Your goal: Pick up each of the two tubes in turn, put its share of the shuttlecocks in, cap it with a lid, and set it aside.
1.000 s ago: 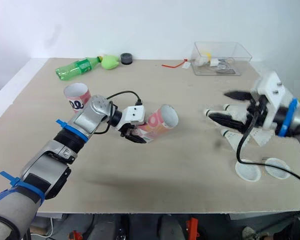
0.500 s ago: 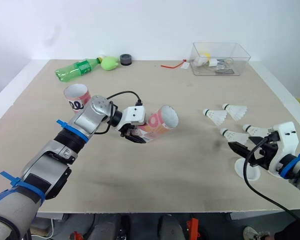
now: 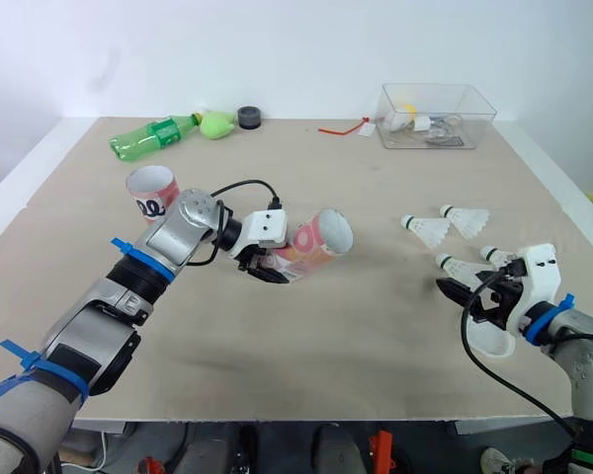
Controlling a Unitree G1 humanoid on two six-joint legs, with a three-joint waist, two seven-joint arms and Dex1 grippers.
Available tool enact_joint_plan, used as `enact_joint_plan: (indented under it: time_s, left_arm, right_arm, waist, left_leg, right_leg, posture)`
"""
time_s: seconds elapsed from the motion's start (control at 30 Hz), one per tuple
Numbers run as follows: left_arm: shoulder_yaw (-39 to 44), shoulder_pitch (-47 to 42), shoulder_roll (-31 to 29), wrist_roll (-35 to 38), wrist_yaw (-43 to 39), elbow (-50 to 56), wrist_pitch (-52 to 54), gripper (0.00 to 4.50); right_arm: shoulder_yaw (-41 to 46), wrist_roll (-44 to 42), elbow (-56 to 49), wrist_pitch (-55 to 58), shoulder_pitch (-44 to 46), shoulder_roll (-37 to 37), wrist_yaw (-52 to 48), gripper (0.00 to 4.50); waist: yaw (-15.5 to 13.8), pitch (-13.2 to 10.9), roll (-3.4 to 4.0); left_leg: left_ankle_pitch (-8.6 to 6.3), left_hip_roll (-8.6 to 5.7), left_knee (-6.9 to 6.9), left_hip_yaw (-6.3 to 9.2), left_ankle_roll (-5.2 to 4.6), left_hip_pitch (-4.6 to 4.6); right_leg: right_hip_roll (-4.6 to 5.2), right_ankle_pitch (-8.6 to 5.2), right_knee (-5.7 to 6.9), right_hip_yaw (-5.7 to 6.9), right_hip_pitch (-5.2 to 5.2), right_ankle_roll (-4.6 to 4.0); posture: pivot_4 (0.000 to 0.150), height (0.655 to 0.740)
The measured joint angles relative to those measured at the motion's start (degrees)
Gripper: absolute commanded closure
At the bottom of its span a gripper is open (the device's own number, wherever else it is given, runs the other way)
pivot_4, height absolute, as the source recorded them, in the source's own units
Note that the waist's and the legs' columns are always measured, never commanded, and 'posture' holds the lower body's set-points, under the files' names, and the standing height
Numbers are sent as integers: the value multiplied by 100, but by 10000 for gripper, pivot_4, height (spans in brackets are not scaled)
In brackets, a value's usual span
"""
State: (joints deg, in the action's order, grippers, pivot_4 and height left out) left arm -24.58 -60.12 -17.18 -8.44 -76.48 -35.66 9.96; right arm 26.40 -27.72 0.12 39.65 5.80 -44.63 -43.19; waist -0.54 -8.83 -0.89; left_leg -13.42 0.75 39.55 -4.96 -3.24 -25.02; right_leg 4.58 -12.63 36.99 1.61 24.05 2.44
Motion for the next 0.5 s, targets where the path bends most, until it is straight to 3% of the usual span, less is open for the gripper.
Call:
enact_joint_plan:
  time_s: [0.2,0.37,0.5]
  left_arm:
    - [20,67,-26,0,18,105,21,15054]
    - [21,74,-28,-1,23,120,42,15054]
    - [21,73,-27,-1,24,119,42,15054]
  right_arm:
    - [-108,110,176,-202,78,22,126,20866]
    - [-124,123,262,-300,129,60,217,44668]
    - [-129,125,271,-343,159,62,231,44668]
  waist:
    - [1,0,0]
    - [2,0,1]
    - [2,0,1]
  left_leg:
    - [-1,0,-2,0,-1,1]
    - [-1,0,-2,1,-1,1]
    - [-1,0,-2,1,-1,1]
  right_leg:
    - [-2,1,0,-1,0,3]
    - [-2,6,0,-1,0,10]
    - [-2,7,0,-1,0,12]
  posture:
    - [1500,7400]
    - [1500,7400]
    - [1500,7400]
